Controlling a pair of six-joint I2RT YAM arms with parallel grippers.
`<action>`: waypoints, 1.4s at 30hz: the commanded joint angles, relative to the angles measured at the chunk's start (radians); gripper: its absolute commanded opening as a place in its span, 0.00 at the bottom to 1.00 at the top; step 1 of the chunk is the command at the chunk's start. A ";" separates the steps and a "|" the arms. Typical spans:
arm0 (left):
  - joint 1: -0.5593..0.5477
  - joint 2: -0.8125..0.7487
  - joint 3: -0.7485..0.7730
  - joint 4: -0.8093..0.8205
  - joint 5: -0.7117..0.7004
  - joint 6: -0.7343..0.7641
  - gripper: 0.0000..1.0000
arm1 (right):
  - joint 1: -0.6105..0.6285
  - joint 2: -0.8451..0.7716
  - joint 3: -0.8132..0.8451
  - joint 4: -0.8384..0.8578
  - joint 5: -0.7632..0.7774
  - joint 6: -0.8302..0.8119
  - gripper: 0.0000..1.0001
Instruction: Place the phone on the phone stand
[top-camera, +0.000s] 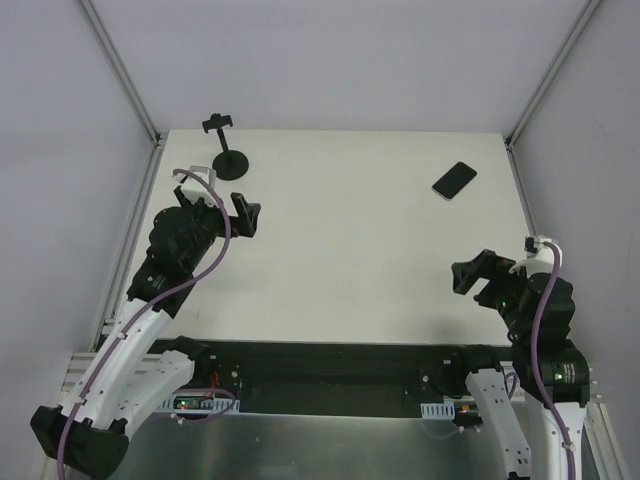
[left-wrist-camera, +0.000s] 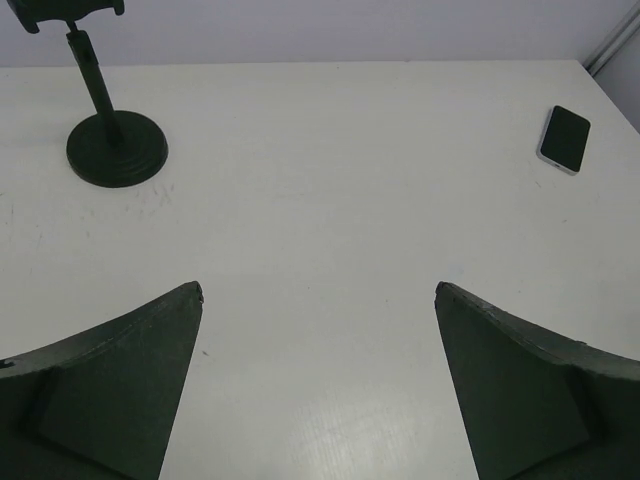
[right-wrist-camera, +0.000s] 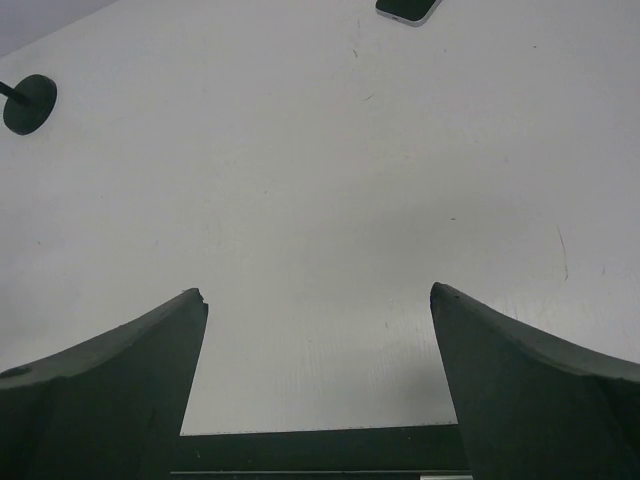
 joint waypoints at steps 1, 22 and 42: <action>0.002 0.025 0.059 0.009 0.014 -0.012 0.99 | -0.005 0.017 -0.023 0.044 -0.071 0.031 0.96; 0.201 0.359 0.105 0.112 0.432 -0.237 0.97 | 0.001 0.088 -0.346 0.439 -0.570 0.144 0.96; 0.606 1.216 0.466 1.134 0.717 -1.089 0.86 | 0.063 0.109 -0.315 0.638 -0.665 0.197 0.96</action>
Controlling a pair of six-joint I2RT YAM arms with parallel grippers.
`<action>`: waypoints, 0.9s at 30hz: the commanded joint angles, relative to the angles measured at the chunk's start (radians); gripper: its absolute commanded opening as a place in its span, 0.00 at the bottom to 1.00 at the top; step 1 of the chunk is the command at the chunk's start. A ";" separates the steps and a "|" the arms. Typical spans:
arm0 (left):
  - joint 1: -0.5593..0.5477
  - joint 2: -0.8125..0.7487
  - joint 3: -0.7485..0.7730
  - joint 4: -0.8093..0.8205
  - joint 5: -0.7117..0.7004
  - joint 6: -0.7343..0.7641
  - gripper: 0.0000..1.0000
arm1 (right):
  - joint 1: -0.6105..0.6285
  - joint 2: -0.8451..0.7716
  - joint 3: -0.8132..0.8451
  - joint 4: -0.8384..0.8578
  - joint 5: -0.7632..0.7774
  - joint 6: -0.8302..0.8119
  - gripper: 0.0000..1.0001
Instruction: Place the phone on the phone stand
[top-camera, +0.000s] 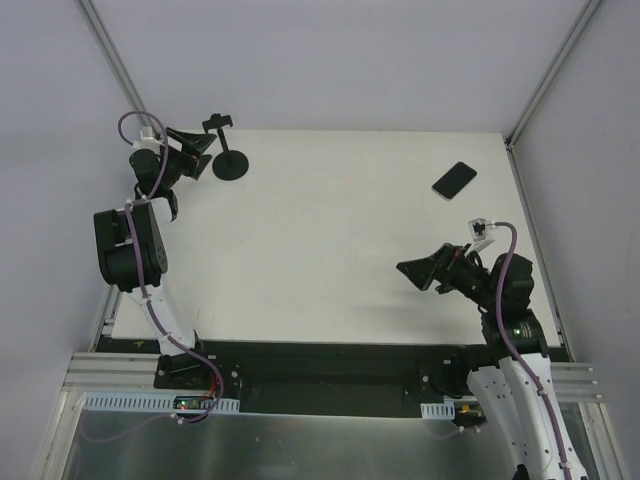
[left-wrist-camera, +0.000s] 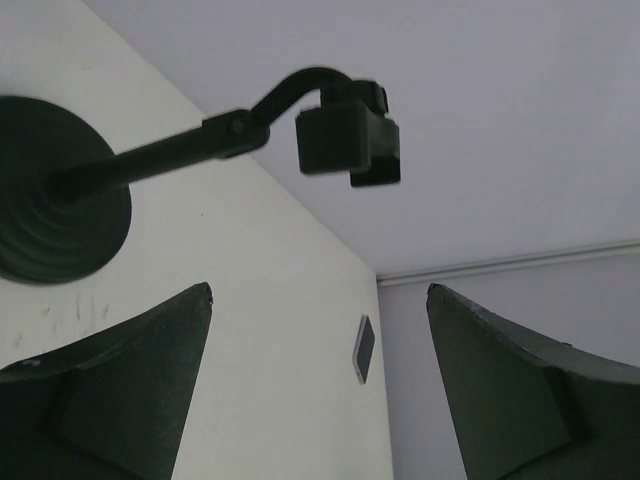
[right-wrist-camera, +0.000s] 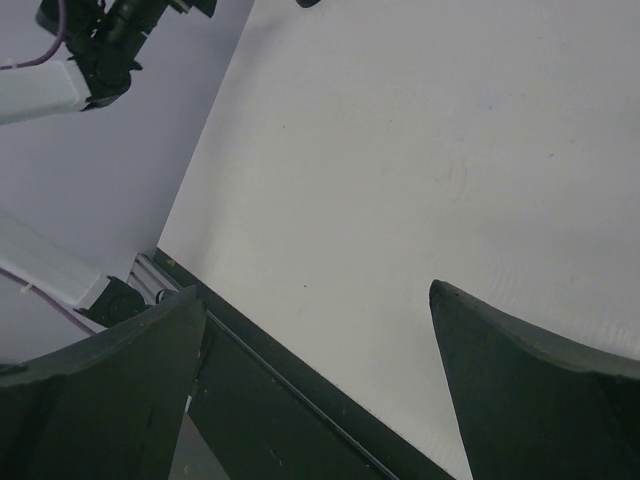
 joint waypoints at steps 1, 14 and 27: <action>0.011 0.119 0.172 0.269 0.103 -0.135 0.89 | 0.052 0.013 0.065 0.046 -0.018 -0.048 0.96; 0.014 0.290 0.513 -0.071 0.194 0.073 0.82 | 0.069 0.012 0.038 0.008 -0.004 -0.074 0.96; 0.013 0.325 0.576 -0.106 0.179 0.055 0.44 | 0.069 0.032 0.074 -0.027 0.033 -0.091 0.96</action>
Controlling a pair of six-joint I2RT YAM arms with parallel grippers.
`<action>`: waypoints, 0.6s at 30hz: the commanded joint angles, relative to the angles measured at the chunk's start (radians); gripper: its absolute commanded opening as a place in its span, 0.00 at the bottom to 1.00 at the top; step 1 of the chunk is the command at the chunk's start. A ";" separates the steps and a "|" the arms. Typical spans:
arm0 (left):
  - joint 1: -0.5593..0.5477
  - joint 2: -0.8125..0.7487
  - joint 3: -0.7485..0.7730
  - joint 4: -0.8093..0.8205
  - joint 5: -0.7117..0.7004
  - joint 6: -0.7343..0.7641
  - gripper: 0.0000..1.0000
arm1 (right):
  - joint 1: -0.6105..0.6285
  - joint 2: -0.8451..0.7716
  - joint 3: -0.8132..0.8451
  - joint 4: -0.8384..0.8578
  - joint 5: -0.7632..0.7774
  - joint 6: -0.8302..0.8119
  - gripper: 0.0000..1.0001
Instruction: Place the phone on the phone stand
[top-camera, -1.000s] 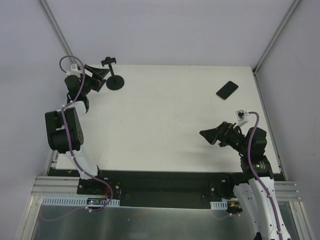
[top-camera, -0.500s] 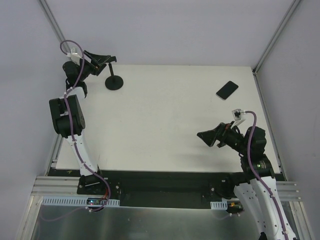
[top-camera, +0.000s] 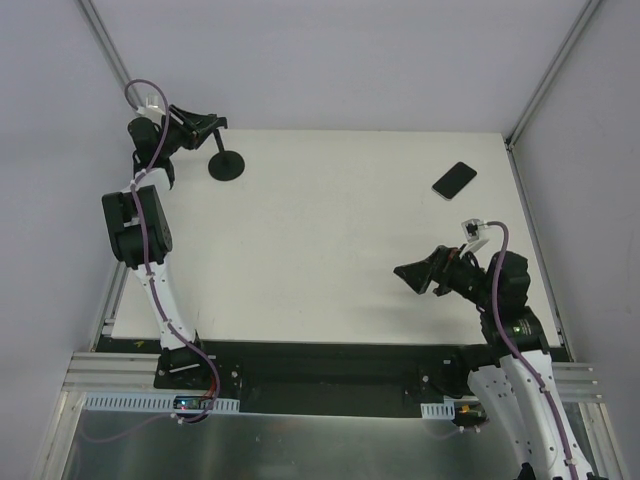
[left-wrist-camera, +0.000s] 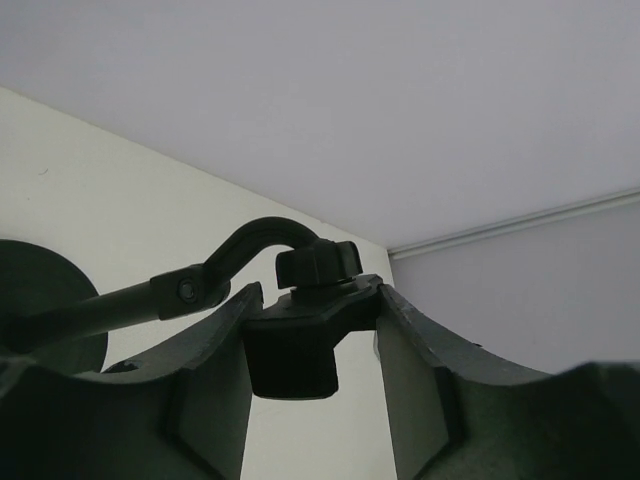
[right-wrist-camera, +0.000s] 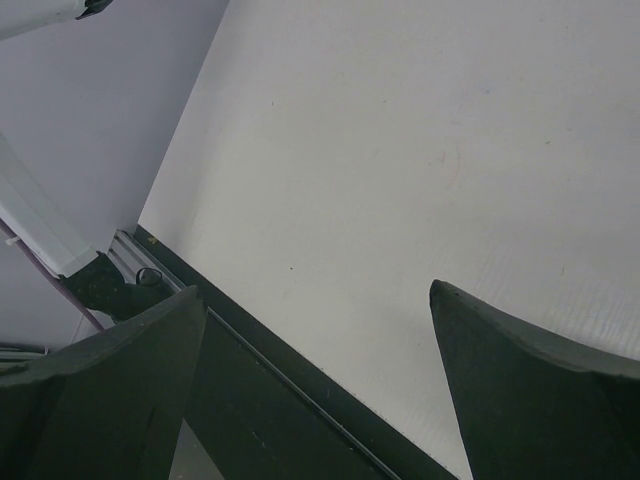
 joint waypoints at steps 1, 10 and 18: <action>0.002 -0.034 0.037 -0.008 0.016 0.028 0.40 | 0.007 0.010 0.050 0.012 0.018 -0.018 0.96; -0.015 -0.299 -0.205 -0.004 -0.070 0.029 0.02 | 0.007 0.054 0.052 -0.012 0.059 -0.025 0.96; -0.102 -0.698 -0.537 -0.118 -0.174 -0.007 0.00 | 0.021 0.163 0.047 -0.100 0.180 -0.007 0.96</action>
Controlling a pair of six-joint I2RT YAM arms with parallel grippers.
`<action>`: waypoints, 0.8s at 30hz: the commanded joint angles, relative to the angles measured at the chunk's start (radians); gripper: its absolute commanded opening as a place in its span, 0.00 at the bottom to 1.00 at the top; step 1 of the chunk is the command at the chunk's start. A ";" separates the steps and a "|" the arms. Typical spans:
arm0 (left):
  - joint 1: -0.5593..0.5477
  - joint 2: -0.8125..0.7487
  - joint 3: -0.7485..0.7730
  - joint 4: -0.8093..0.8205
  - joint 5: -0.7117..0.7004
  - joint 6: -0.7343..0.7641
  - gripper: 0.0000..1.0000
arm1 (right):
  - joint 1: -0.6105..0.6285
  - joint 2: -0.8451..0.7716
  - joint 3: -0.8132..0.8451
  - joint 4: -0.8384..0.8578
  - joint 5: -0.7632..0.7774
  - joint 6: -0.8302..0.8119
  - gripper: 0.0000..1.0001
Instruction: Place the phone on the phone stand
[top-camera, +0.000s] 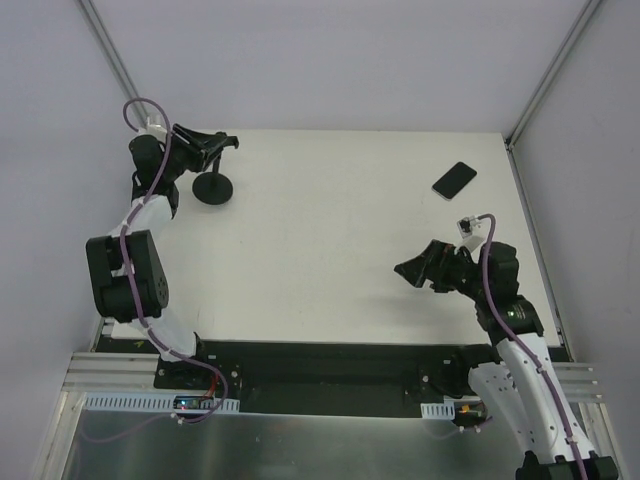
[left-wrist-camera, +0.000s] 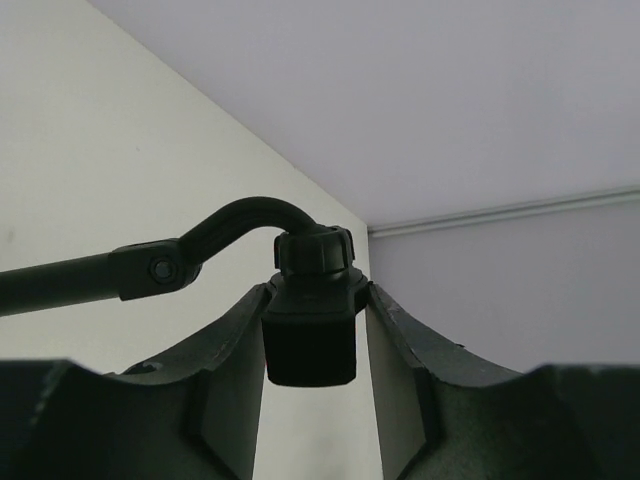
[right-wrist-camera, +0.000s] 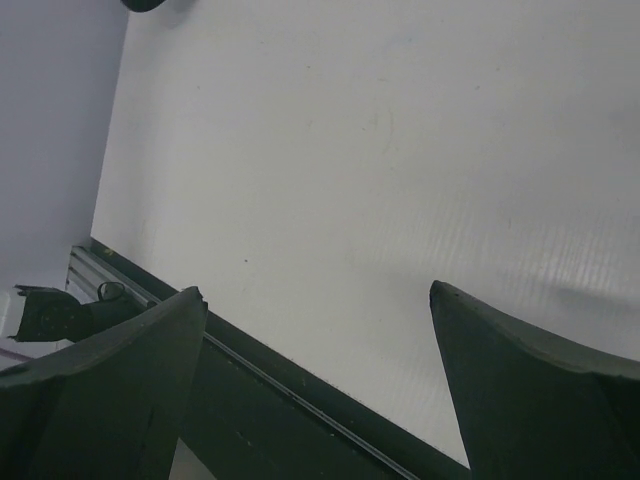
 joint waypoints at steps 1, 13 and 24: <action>-0.052 -0.272 -0.127 0.030 -0.059 -0.025 0.00 | 0.022 0.073 0.033 -0.051 0.104 0.021 0.96; -0.197 -0.620 -0.620 0.172 -0.142 -0.194 0.00 | 0.231 0.037 -0.005 -0.102 0.292 0.199 0.96; -0.203 -0.702 -0.804 0.214 -0.053 -0.231 0.31 | 0.327 -0.063 0.082 -0.323 0.444 0.230 0.96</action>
